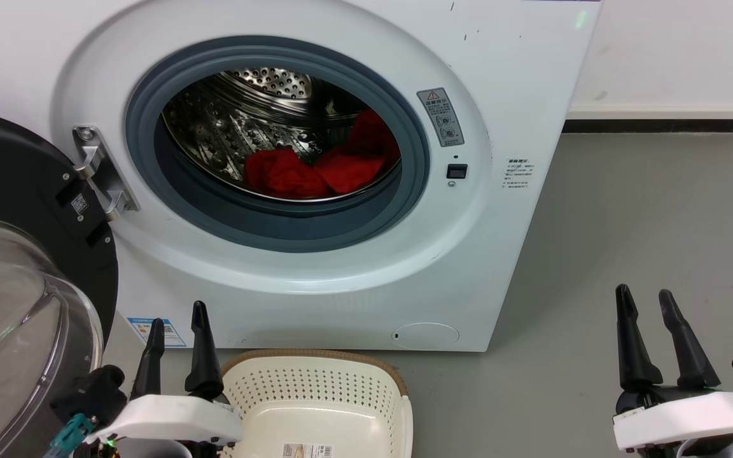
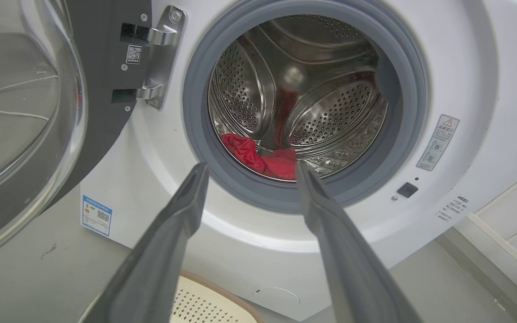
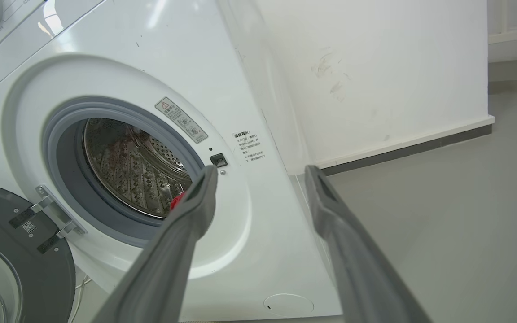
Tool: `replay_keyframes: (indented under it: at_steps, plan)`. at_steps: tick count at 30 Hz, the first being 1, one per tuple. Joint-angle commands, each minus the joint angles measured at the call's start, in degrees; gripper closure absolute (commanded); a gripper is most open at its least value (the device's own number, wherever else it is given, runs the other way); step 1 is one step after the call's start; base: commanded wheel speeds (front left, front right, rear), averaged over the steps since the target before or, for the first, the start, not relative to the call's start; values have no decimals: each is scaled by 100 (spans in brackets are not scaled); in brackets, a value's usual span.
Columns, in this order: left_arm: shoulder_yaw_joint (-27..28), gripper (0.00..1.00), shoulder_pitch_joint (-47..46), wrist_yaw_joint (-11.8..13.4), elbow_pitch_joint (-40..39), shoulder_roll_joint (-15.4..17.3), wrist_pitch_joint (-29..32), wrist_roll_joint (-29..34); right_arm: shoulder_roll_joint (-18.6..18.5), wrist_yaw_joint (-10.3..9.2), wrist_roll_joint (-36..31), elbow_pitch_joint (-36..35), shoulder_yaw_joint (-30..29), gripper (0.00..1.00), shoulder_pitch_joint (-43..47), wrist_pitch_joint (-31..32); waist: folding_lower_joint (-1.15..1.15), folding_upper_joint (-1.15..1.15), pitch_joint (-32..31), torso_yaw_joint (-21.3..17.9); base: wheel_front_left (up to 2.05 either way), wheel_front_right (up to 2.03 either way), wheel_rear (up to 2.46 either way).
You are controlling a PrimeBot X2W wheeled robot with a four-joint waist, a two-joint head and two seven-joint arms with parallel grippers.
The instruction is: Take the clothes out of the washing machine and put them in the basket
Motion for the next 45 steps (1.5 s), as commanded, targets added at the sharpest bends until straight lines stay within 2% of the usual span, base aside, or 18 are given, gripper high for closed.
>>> replay_keyframes:
  at_steps: [1,28,45]
  plan:
    - [-17,0,11,30,-95,11,-72,197,3,0,-219,-115,6,0,35,-64,0,0,-1,-2,0,0,0]
    - [-161,0,171,258,-243,13,-418,1579,6,-1,-1674,-440,56,0,223,-406,0,0,18,-3,0,0,0]
    - [-218,0,281,354,-262,13,-604,2266,8,-1,-2353,-505,-20,0,333,-597,0,0,17,1,0,0,0]
